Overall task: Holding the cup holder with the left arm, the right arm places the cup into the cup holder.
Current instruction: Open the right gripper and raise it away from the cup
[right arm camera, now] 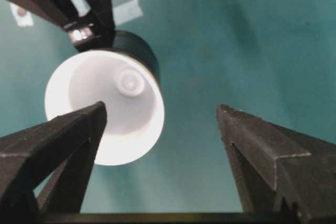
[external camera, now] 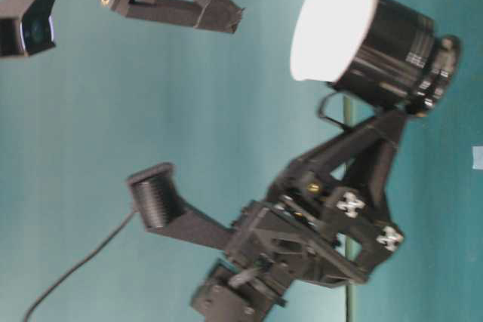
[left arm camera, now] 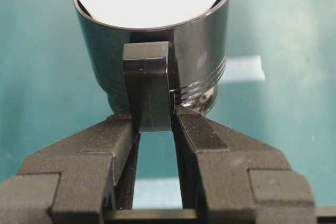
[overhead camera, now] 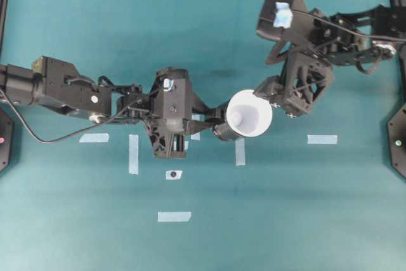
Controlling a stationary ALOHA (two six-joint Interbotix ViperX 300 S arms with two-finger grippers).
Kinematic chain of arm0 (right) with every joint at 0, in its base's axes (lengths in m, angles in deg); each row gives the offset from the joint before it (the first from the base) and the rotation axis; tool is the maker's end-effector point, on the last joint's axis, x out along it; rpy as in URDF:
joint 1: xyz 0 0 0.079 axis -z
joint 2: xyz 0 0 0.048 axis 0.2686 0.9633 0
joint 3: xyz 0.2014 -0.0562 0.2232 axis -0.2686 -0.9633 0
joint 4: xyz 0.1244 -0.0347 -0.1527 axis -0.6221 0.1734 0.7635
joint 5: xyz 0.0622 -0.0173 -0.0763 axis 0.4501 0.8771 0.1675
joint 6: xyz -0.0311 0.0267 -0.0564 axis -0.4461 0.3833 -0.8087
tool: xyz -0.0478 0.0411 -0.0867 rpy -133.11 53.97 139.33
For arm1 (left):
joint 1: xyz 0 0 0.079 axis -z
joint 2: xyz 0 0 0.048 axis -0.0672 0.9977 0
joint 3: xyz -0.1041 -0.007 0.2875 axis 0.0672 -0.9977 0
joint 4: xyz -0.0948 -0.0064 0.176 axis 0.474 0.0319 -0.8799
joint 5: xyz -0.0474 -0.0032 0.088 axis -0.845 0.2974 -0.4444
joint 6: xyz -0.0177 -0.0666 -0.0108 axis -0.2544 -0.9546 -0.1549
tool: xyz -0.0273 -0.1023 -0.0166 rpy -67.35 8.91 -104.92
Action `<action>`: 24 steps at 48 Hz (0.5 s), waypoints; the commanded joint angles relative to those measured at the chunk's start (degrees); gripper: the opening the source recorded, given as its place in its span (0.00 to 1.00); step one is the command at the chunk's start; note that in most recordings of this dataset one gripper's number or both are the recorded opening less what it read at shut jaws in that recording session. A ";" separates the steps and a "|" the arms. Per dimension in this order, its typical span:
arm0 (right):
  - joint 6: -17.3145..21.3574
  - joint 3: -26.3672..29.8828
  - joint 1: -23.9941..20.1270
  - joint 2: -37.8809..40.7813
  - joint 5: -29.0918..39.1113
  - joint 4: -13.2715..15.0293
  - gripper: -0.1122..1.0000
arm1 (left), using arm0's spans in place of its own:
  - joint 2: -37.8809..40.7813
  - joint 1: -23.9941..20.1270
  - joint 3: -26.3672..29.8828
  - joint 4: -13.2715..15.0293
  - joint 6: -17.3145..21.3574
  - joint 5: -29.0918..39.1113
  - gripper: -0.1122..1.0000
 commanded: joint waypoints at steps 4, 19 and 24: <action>2.72 -1.14 -0.09 -4.39 -3.25 -0.44 0.92 | -0.09 0.18 0.09 -0.09 -0.62 -1.32 0.34; 6.42 -4.75 -0.62 -4.39 -12.83 -0.44 0.92 | 1.67 0.18 -0.35 -0.09 -2.81 -2.11 0.34; 6.42 -5.36 -0.70 -4.31 -14.94 -0.53 0.92 | 2.02 0.18 -0.44 -0.09 -2.99 -2.37 0.34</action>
